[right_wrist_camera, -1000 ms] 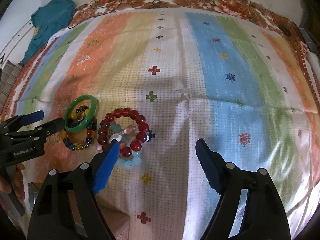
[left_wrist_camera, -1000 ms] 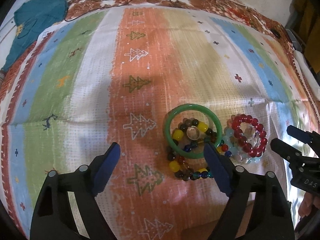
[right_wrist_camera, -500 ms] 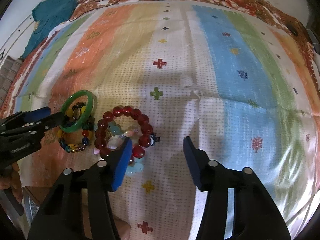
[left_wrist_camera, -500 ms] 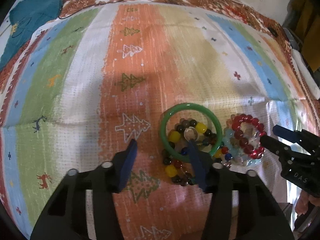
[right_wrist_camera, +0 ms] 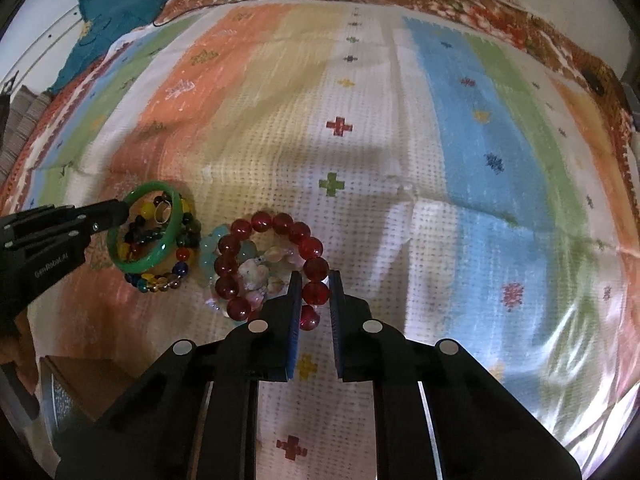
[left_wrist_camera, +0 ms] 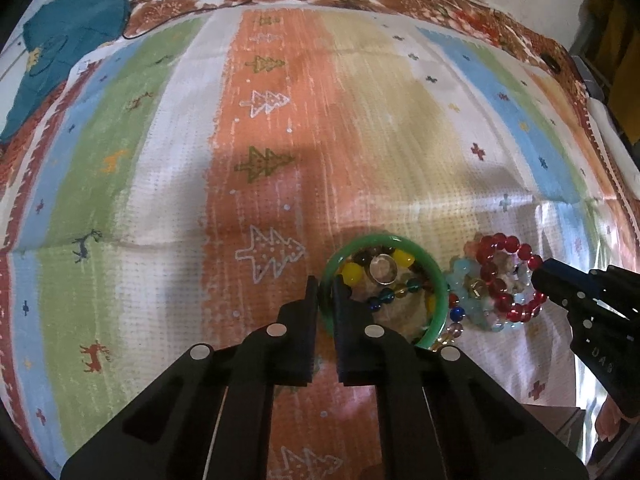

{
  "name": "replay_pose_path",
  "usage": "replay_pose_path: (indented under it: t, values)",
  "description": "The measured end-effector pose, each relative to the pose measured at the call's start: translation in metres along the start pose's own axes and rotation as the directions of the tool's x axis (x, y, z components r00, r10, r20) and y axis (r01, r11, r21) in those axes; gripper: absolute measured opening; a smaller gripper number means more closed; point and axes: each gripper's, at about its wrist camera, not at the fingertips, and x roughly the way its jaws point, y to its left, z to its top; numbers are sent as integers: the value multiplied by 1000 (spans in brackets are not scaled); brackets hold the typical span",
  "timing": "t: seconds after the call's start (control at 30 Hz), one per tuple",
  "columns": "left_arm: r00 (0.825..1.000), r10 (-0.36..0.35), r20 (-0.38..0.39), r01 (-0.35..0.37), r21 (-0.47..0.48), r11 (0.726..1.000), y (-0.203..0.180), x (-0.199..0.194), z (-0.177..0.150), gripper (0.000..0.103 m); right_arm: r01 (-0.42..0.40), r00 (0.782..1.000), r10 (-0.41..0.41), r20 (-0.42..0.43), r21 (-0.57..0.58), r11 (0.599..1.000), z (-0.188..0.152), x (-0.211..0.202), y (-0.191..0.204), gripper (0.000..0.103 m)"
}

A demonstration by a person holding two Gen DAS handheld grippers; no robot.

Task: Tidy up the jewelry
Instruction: 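Lift the green bangle with the left tool while the right tool carries the red bracelet toward the tin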

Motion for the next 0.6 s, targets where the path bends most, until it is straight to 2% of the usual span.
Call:
replay_pose_path:
  t: [0.33,0.6]
  values:
    - [997,50,52,-50,-10,999,-9,-37,4,7,15,997,-13,72,-39,999,-4,-35,2,14]
    - [995,49,82,-47,-22,999,-19,-65,-7,7,3,990,2,140,-32,999,-8,-63,2,14]
